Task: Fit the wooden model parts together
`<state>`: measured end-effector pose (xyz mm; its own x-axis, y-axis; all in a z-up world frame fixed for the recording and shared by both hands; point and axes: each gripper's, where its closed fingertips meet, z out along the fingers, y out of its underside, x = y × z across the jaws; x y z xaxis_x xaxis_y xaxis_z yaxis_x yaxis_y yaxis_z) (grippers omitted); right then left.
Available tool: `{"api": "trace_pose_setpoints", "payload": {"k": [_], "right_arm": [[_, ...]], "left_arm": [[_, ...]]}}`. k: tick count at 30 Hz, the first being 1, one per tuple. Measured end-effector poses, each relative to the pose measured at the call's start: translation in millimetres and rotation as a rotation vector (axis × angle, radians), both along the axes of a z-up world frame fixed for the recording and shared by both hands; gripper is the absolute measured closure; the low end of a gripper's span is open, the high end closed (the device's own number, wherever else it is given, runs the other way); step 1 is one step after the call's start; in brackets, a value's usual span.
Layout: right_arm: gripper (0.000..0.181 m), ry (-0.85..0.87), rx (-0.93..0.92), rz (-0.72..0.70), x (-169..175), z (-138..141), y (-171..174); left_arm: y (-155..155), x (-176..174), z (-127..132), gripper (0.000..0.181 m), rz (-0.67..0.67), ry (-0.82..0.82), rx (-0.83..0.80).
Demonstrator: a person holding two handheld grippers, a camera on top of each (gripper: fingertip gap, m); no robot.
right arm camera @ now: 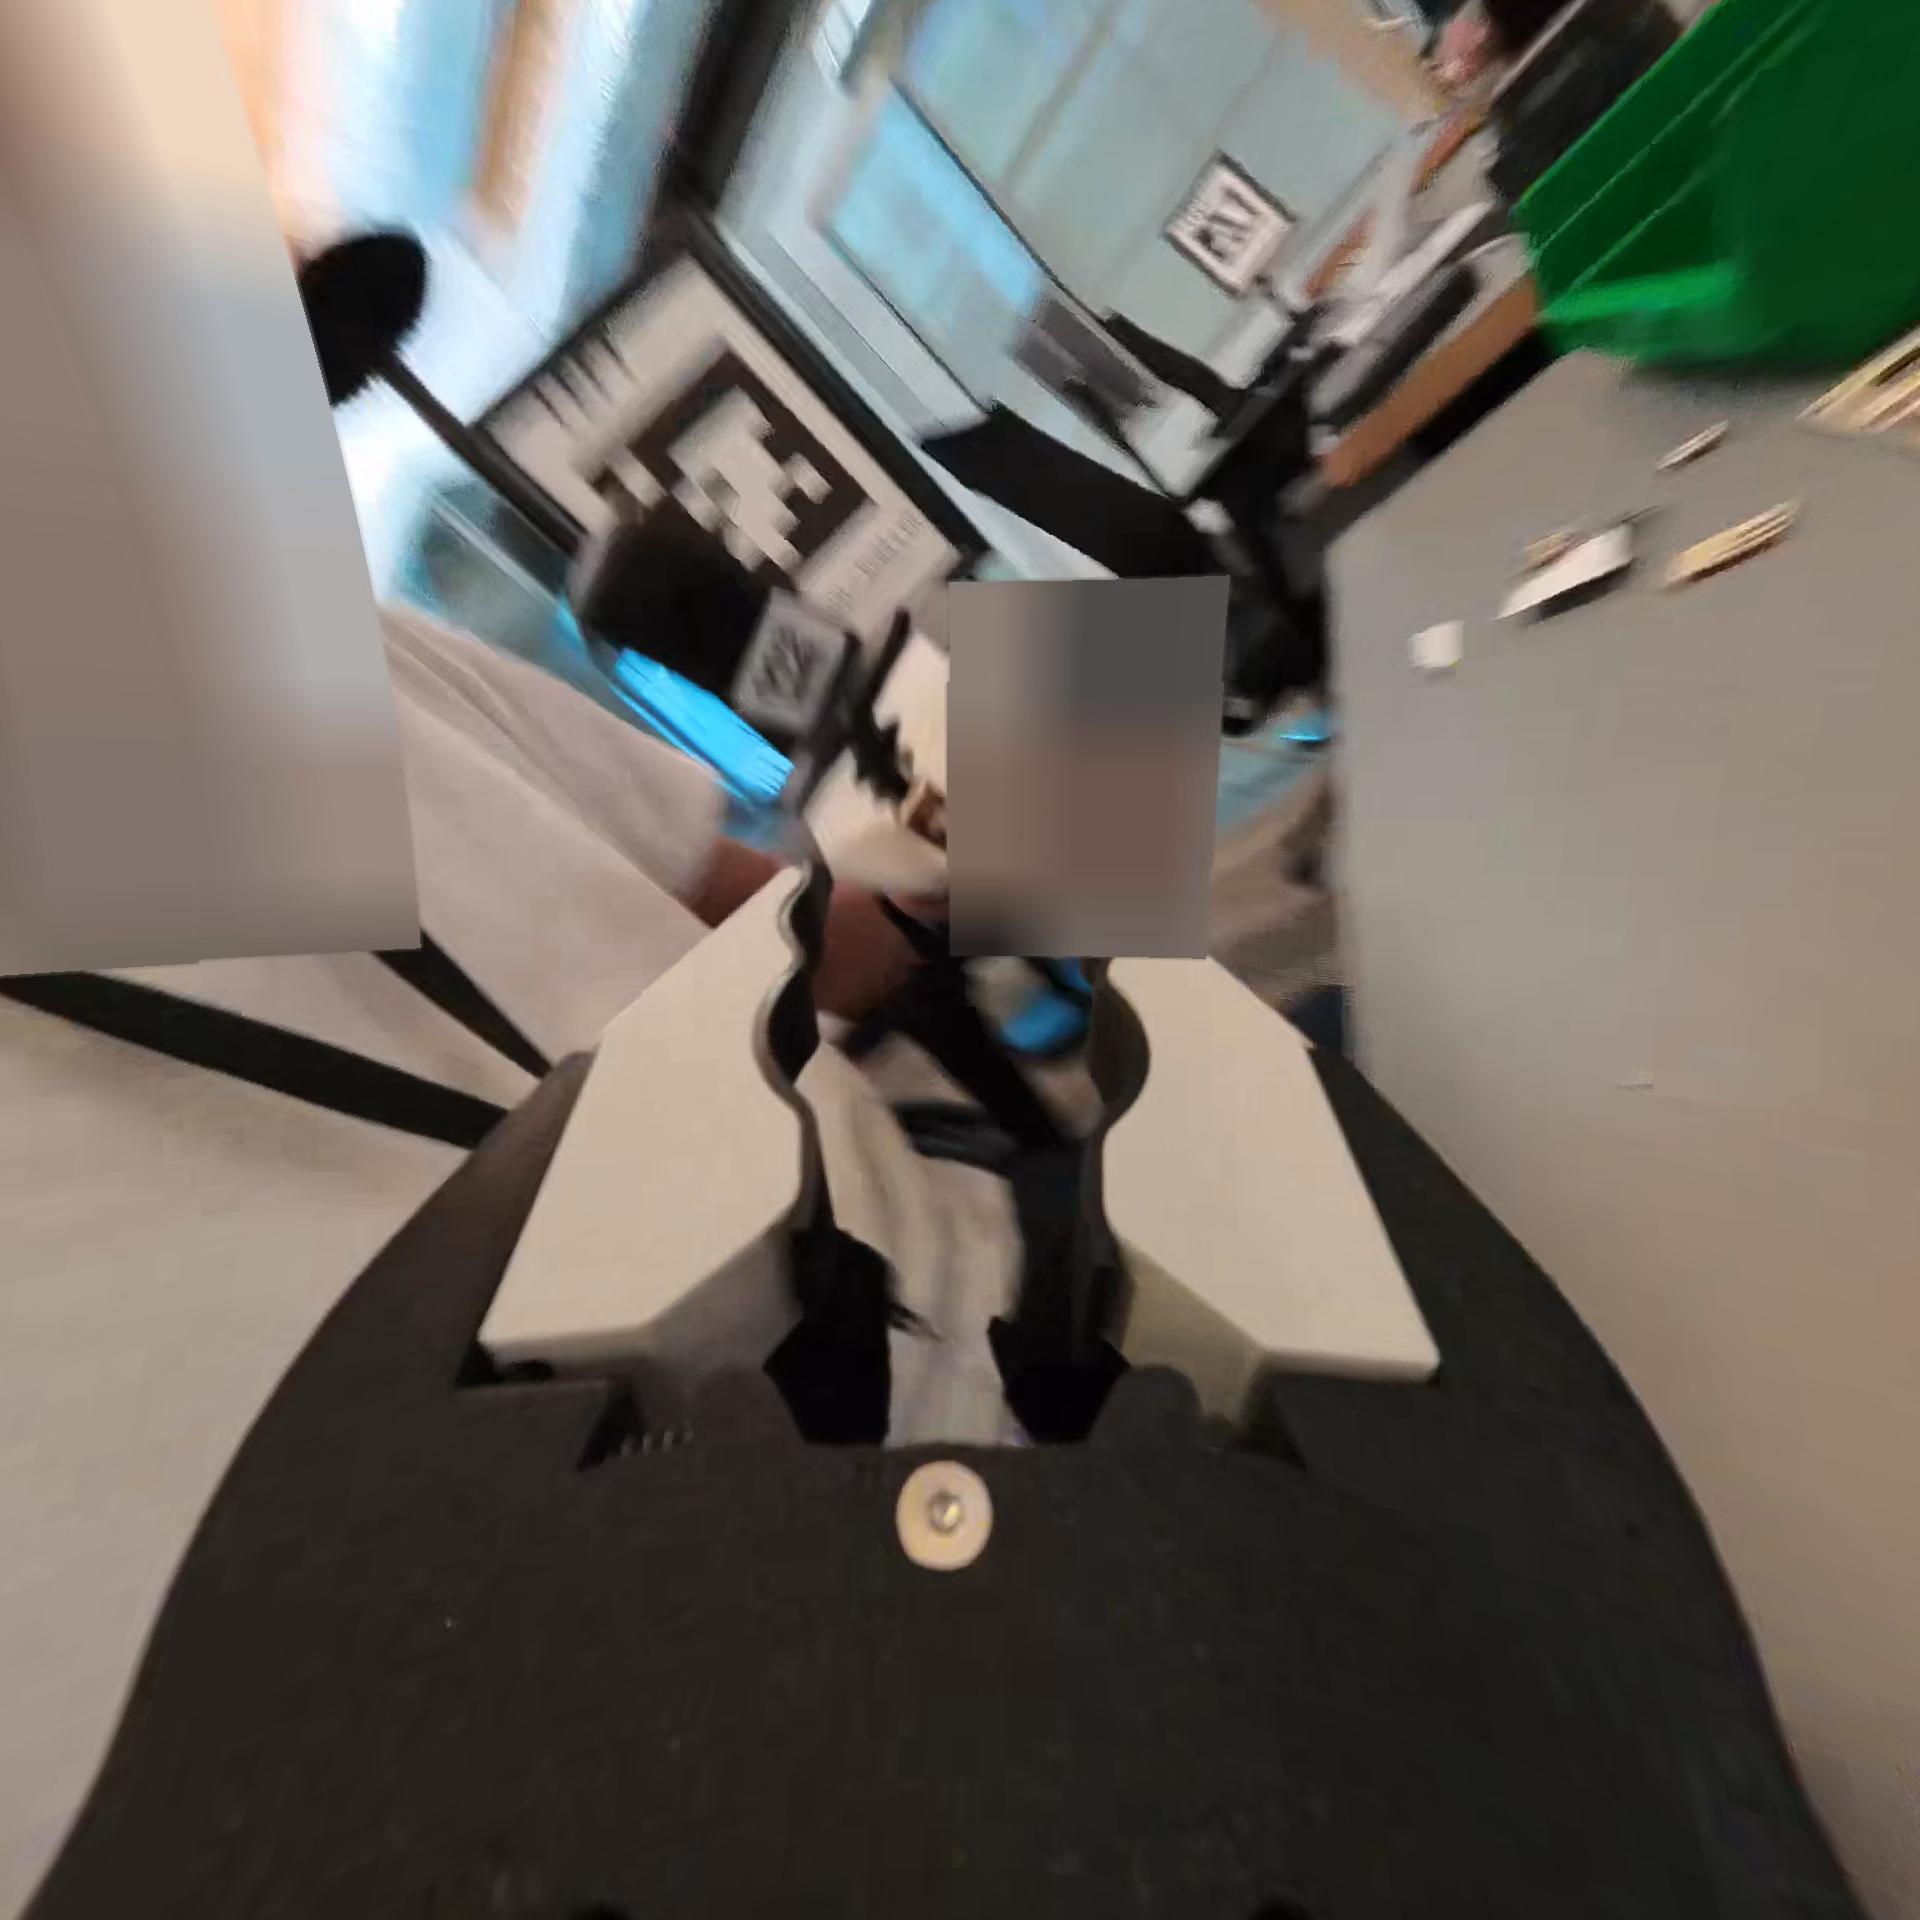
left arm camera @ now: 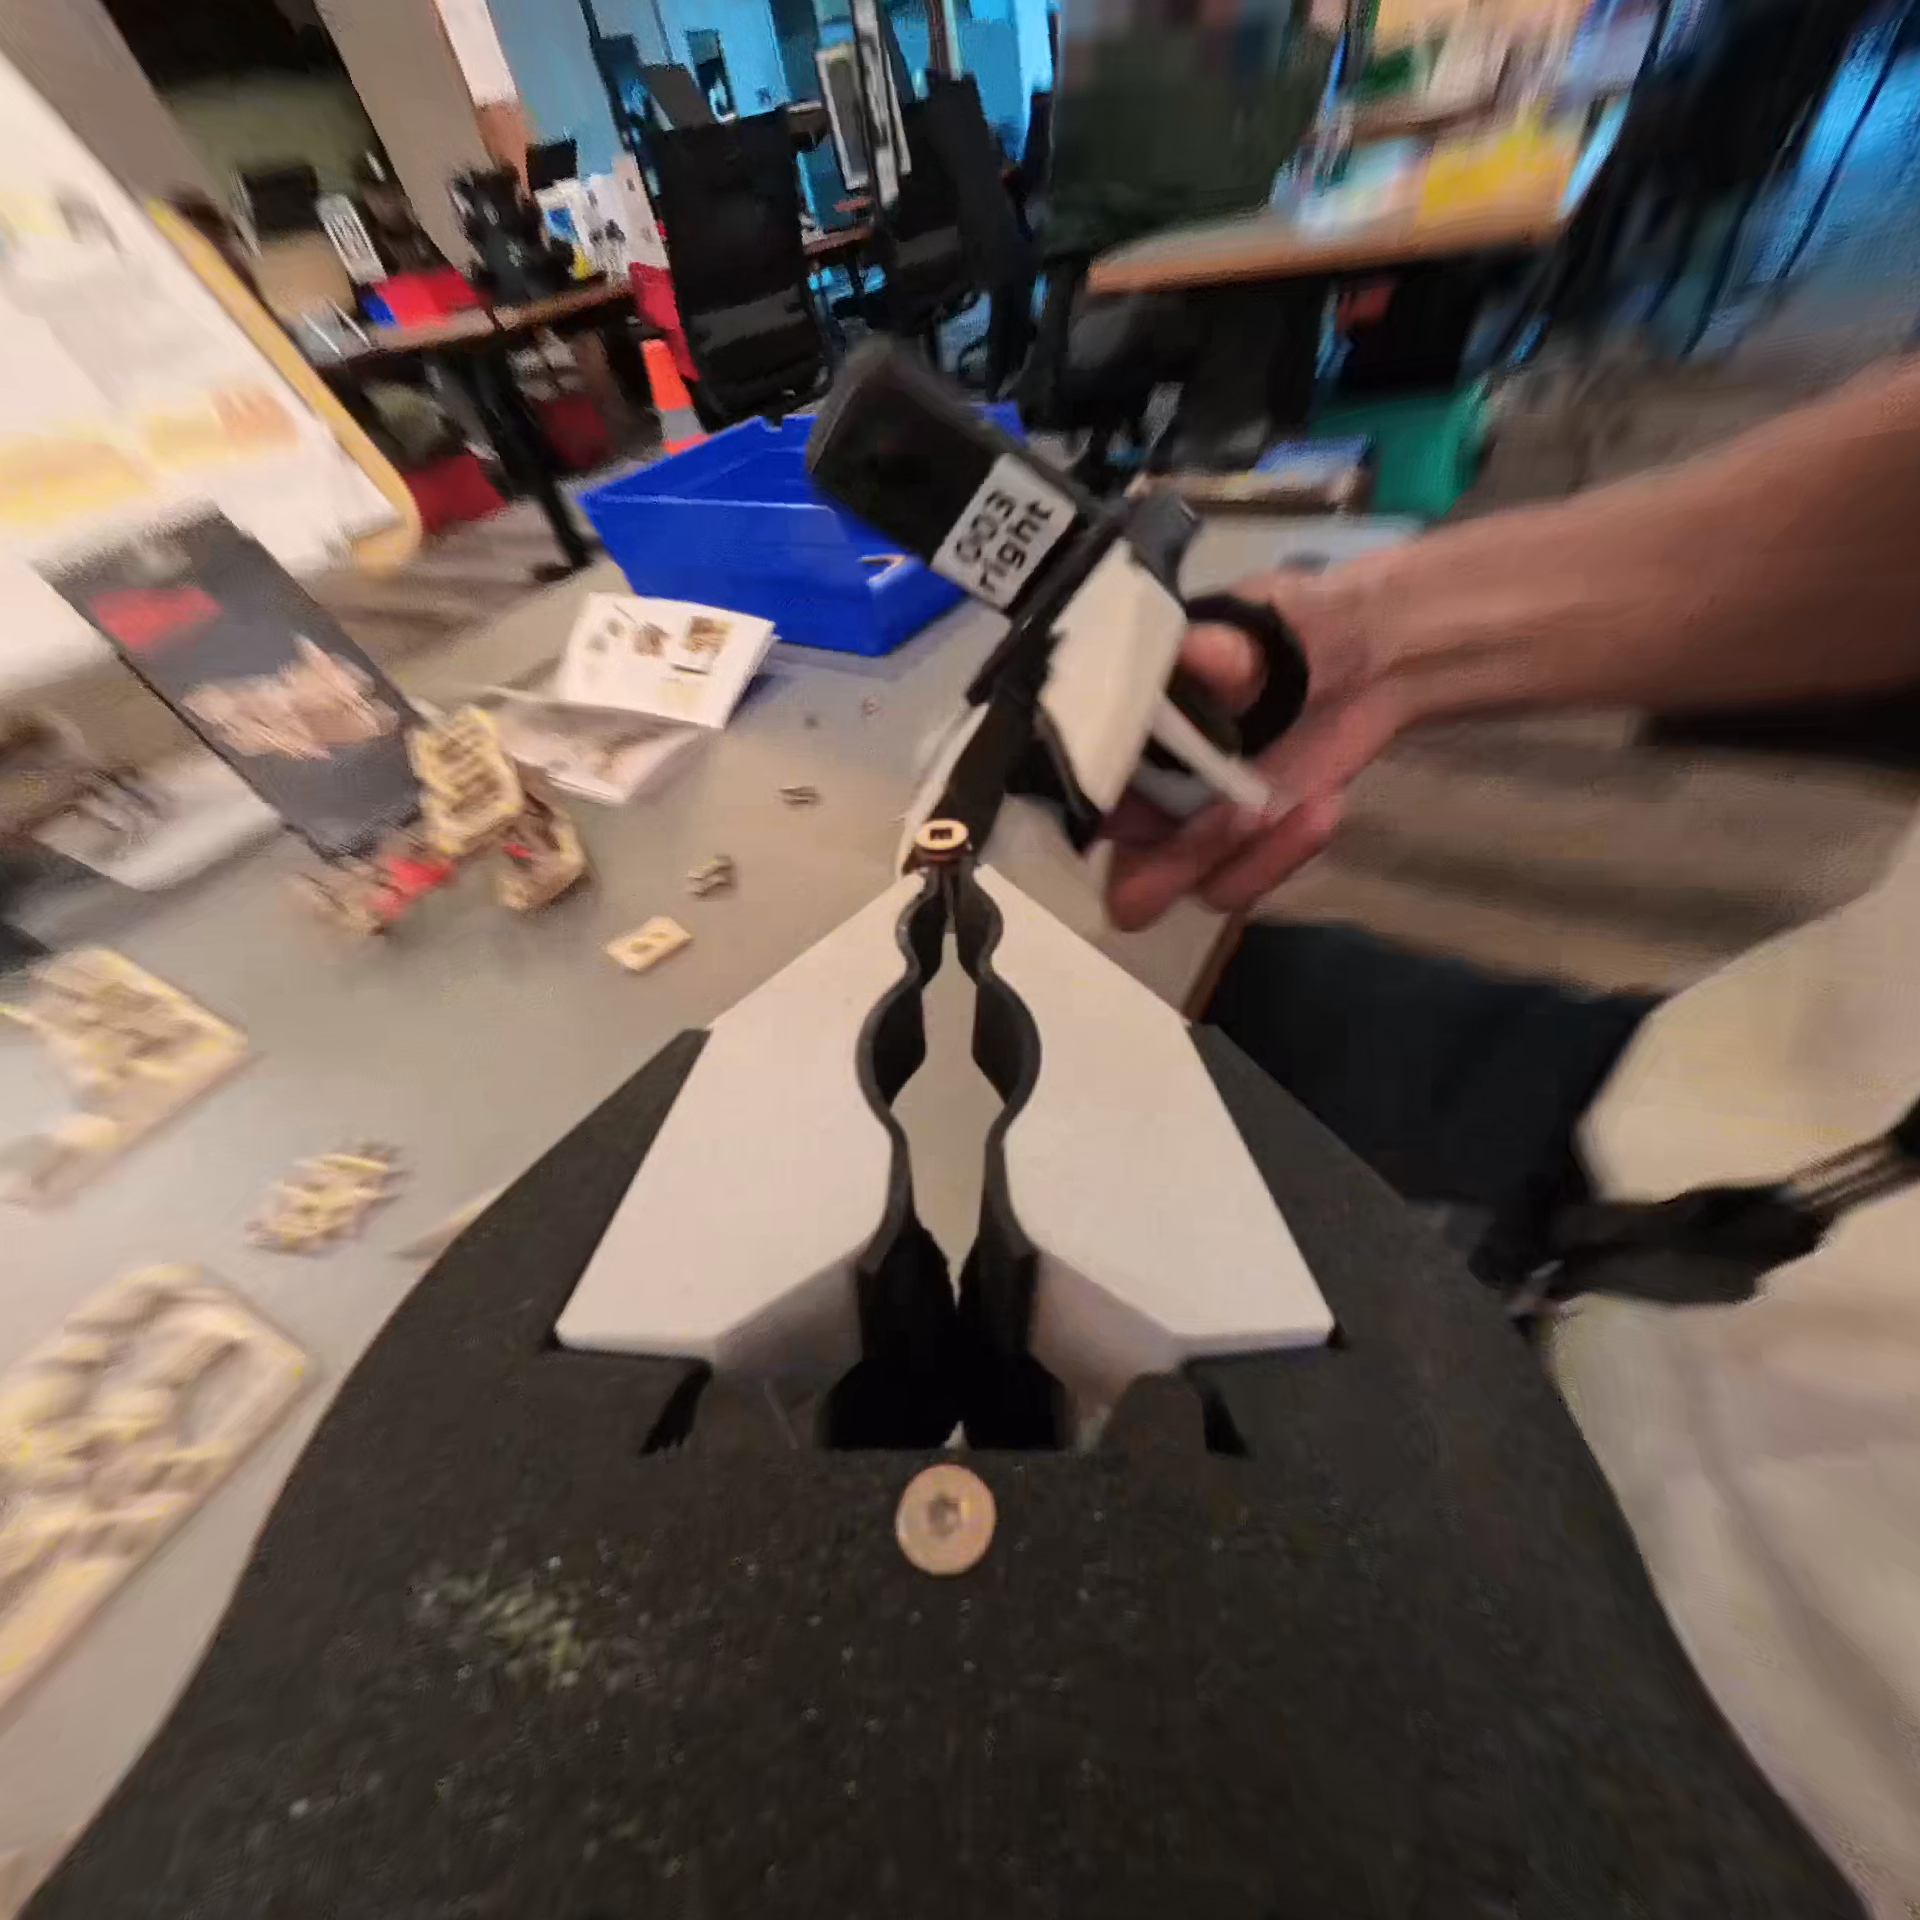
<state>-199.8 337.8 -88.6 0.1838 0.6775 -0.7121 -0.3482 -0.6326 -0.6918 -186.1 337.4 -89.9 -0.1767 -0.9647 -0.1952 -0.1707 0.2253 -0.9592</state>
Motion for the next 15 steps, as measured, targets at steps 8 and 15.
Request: {"api": "trace_pose_setpoints", "payload": {"k": [8, 15], "right_arm": [[0.132, -0.977, 0.651, -0.041, 8, -27, 10], [0.147, -1.118, 0.736, -0.025, -10, -41, 6]], "left_arm": [[-14, 2, -11, 0.181, -0.302, 0.222, -1.157], [-22, -1, -23, 0.181, -0.308, 0.283, -1.312]]}}
